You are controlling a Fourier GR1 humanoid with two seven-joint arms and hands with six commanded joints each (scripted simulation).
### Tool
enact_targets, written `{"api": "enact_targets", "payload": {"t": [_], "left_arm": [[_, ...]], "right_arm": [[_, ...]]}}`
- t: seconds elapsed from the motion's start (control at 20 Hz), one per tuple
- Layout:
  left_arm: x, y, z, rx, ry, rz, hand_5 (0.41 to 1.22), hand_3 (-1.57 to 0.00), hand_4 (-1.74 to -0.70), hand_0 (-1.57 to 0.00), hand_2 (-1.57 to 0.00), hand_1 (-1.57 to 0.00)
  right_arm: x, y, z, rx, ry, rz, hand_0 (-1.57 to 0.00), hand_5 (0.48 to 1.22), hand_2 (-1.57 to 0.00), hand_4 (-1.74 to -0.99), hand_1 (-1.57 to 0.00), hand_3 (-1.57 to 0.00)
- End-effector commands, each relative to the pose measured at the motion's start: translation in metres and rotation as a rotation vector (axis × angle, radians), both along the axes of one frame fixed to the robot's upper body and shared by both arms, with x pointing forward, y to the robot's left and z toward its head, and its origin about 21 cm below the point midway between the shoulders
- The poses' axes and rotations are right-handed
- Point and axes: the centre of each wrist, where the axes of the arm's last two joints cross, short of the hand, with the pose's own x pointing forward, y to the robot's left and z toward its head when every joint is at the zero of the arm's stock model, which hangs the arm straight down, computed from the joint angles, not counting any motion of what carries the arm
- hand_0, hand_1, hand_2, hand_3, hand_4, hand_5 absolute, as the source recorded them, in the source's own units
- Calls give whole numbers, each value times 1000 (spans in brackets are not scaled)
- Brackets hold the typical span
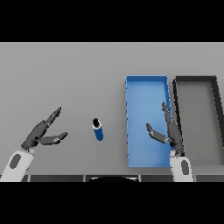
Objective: Pick up the blue pipe and place it into the blue bin.
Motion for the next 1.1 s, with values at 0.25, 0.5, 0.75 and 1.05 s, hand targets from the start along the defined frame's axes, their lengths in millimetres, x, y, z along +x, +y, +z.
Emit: {"api": "enact_targets", "payload": {"t": [0.25, 0.5, 0.75, 1.05], "left_arm": [[-15, -50, -10, 28, 87, -152, 464, 1, -1137, 1, 1, 1], [-11, -83, -20, -6, 97, -204, 452, 1, -1147, 1, 1, 1], [6, -117, -39, -36, 91, -202, 460, 1, -1150, 1, 1, 1], [19, -141, -52, 21, 77, -207, 425, 1, -1062, 1, 1, 1]], "right_arm": [[-3, 0, 2, -8, 12, -6, 1, 619, 1, -1189, 1, 1], [-2, 2, 1, 7, 7, -4, 1, 627, 1, -1218, 1, 1], [-5, 2, 1, 7, 25, -16, 1, 621, 1, -1202, 1, 1], [-8, -2, 3, 10, 11, -18, 1, 642, 1, -1222, 1, 1]]}}
